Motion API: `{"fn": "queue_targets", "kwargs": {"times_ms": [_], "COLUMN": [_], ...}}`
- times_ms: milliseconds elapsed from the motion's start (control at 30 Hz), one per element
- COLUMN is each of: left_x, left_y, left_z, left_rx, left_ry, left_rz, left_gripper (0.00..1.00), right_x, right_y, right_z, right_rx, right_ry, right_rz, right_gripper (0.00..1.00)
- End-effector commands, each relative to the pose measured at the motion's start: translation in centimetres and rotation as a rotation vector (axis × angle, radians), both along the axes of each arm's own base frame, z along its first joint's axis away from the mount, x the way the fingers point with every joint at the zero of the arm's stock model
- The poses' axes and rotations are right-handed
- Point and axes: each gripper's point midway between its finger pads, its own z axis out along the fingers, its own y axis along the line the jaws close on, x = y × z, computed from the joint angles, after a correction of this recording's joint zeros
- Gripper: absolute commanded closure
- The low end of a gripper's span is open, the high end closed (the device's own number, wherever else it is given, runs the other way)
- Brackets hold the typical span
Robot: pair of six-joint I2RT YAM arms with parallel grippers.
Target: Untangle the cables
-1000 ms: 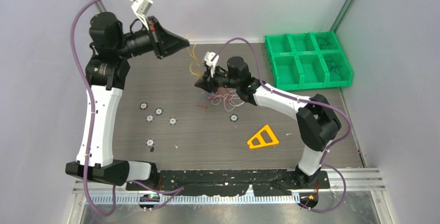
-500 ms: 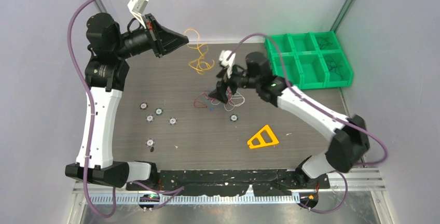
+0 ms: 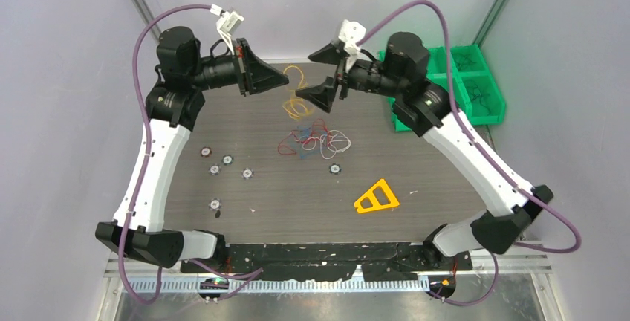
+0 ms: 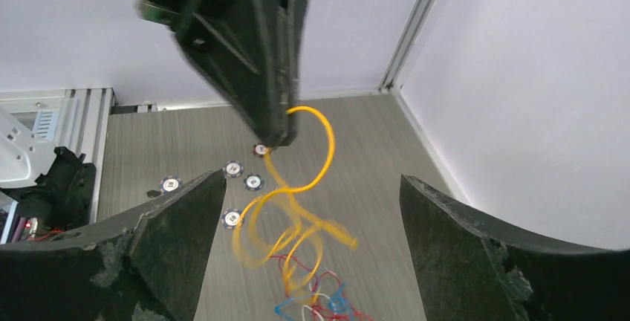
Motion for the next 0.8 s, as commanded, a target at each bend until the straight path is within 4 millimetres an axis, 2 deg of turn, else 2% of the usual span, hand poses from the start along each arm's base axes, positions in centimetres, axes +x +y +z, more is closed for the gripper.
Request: {"fn": "queue_targets", "kwargs": {"times_ms": [0, 67, 133, 267, 300, 333, 367, 433, 467, 500, 567, 600, 633, 667, 700, 767], "left_x": [-1.5, -1.7, -1.9, -1.6, -1.4, -1.3, -1.1, -0.5, 0.0, 0.5, 1.9, 2.8, 3.5, 4.1, 4.5, 5.1], "left_y": [-1.1, -1.5, -1.9, -2.3, -2.3, -2.3, -2.3, -2.2, -2.0, -1.7, -0.7, 0.2, 0.7, 1.2, 1.7, 2.2], "left_z": [0.6, 0.7, 0.9, 1.0, 1.1, 1.2, 1.2, 1.1, 1.0, 1.0, 1.1, 1.2, 1.3, 1.4, 1.5, 1.1], "left_rx": [-0.008, -0.009, -0.011, -0.030, -0.038, -0.042, -0.045, -0.042, -0.041, -0.043, -0.047, -0.046, -0.046, -0.043, -0.035, -0.013], "left_ry": [-0.045, -0.050, -0.055, -0.036, -0.034, -0.032, -0.029, -0.021, -0.014, -0.009, -0.002, -0.006, -0.014, -0.023, -0.037, -0.048], "left_rz": [-0.094, -0.108, -0.121, -0.113, -0.109, -0.104, -0.099, -0.066, -0.042, -0.018, 0.048, 0.090, 0.123, 0.153, 0.176, 0.205], "left_gripper": [1.00, 1.00, 1.00, 1.00, 1.00, 1.00, 1.00, 1.00, 0.94, 0.79, 0.47, 0.26, 0.08, 0.01, 0.01, 0.01], "right_x": [0.7, 0.7, 0.5, -0.6, -0.8, -1.1, -1.1, -1.0, -0.5, 0.0, 2.0, 3.9, 4.9, 6.9, 7.9, 12.1], "right_y": [1.8, 2.2, 2.4, 2.5, 2.5, 2.5, 2.4, 1.8, 1.0, 0.4, -1.7, -3.6, -4.6, -6.9, -8.1, -13.5], "right_z": [-1.2, -1.5, -2.1, -2.2, -2.1, -1.9, -1.7, -1.1, -0.9, -1.0, -1.3, -1.7, -1.8, -2.2, -2.3, -3.2], "right_rx": [-0.038, -0.051, -0.064, -0.064, -0.061, -0.055, -0.049, -0.040, -0.035, -0.031, -0.028, -0.029, -0.024, -0.025, -0.026, -0.024], "right_ry": [0.055, 0.067, 0.082, 0.086, 0.082, 0.081, 0.075, 0.061, 0.066, 0.086, 0.132, 0.155, 0.175, 0.190, 0.189, 0.205], "right_rz": [0.043, 0.062, 0.082, 0.125, 0.134, 0.139, 0.138, 0.115, 0.089, 0.070, -0.003, -0.065, -0.099, -0.168, -0.209, -0.365], "right_gripper": [0.09, 0.11, 0.17, 0.39, 0.53, 0.60, 0.77, 0.92, 0.94, 0.94, 0.95, 0.95, 0.95, 0.95, 0.95, 0.95]}}
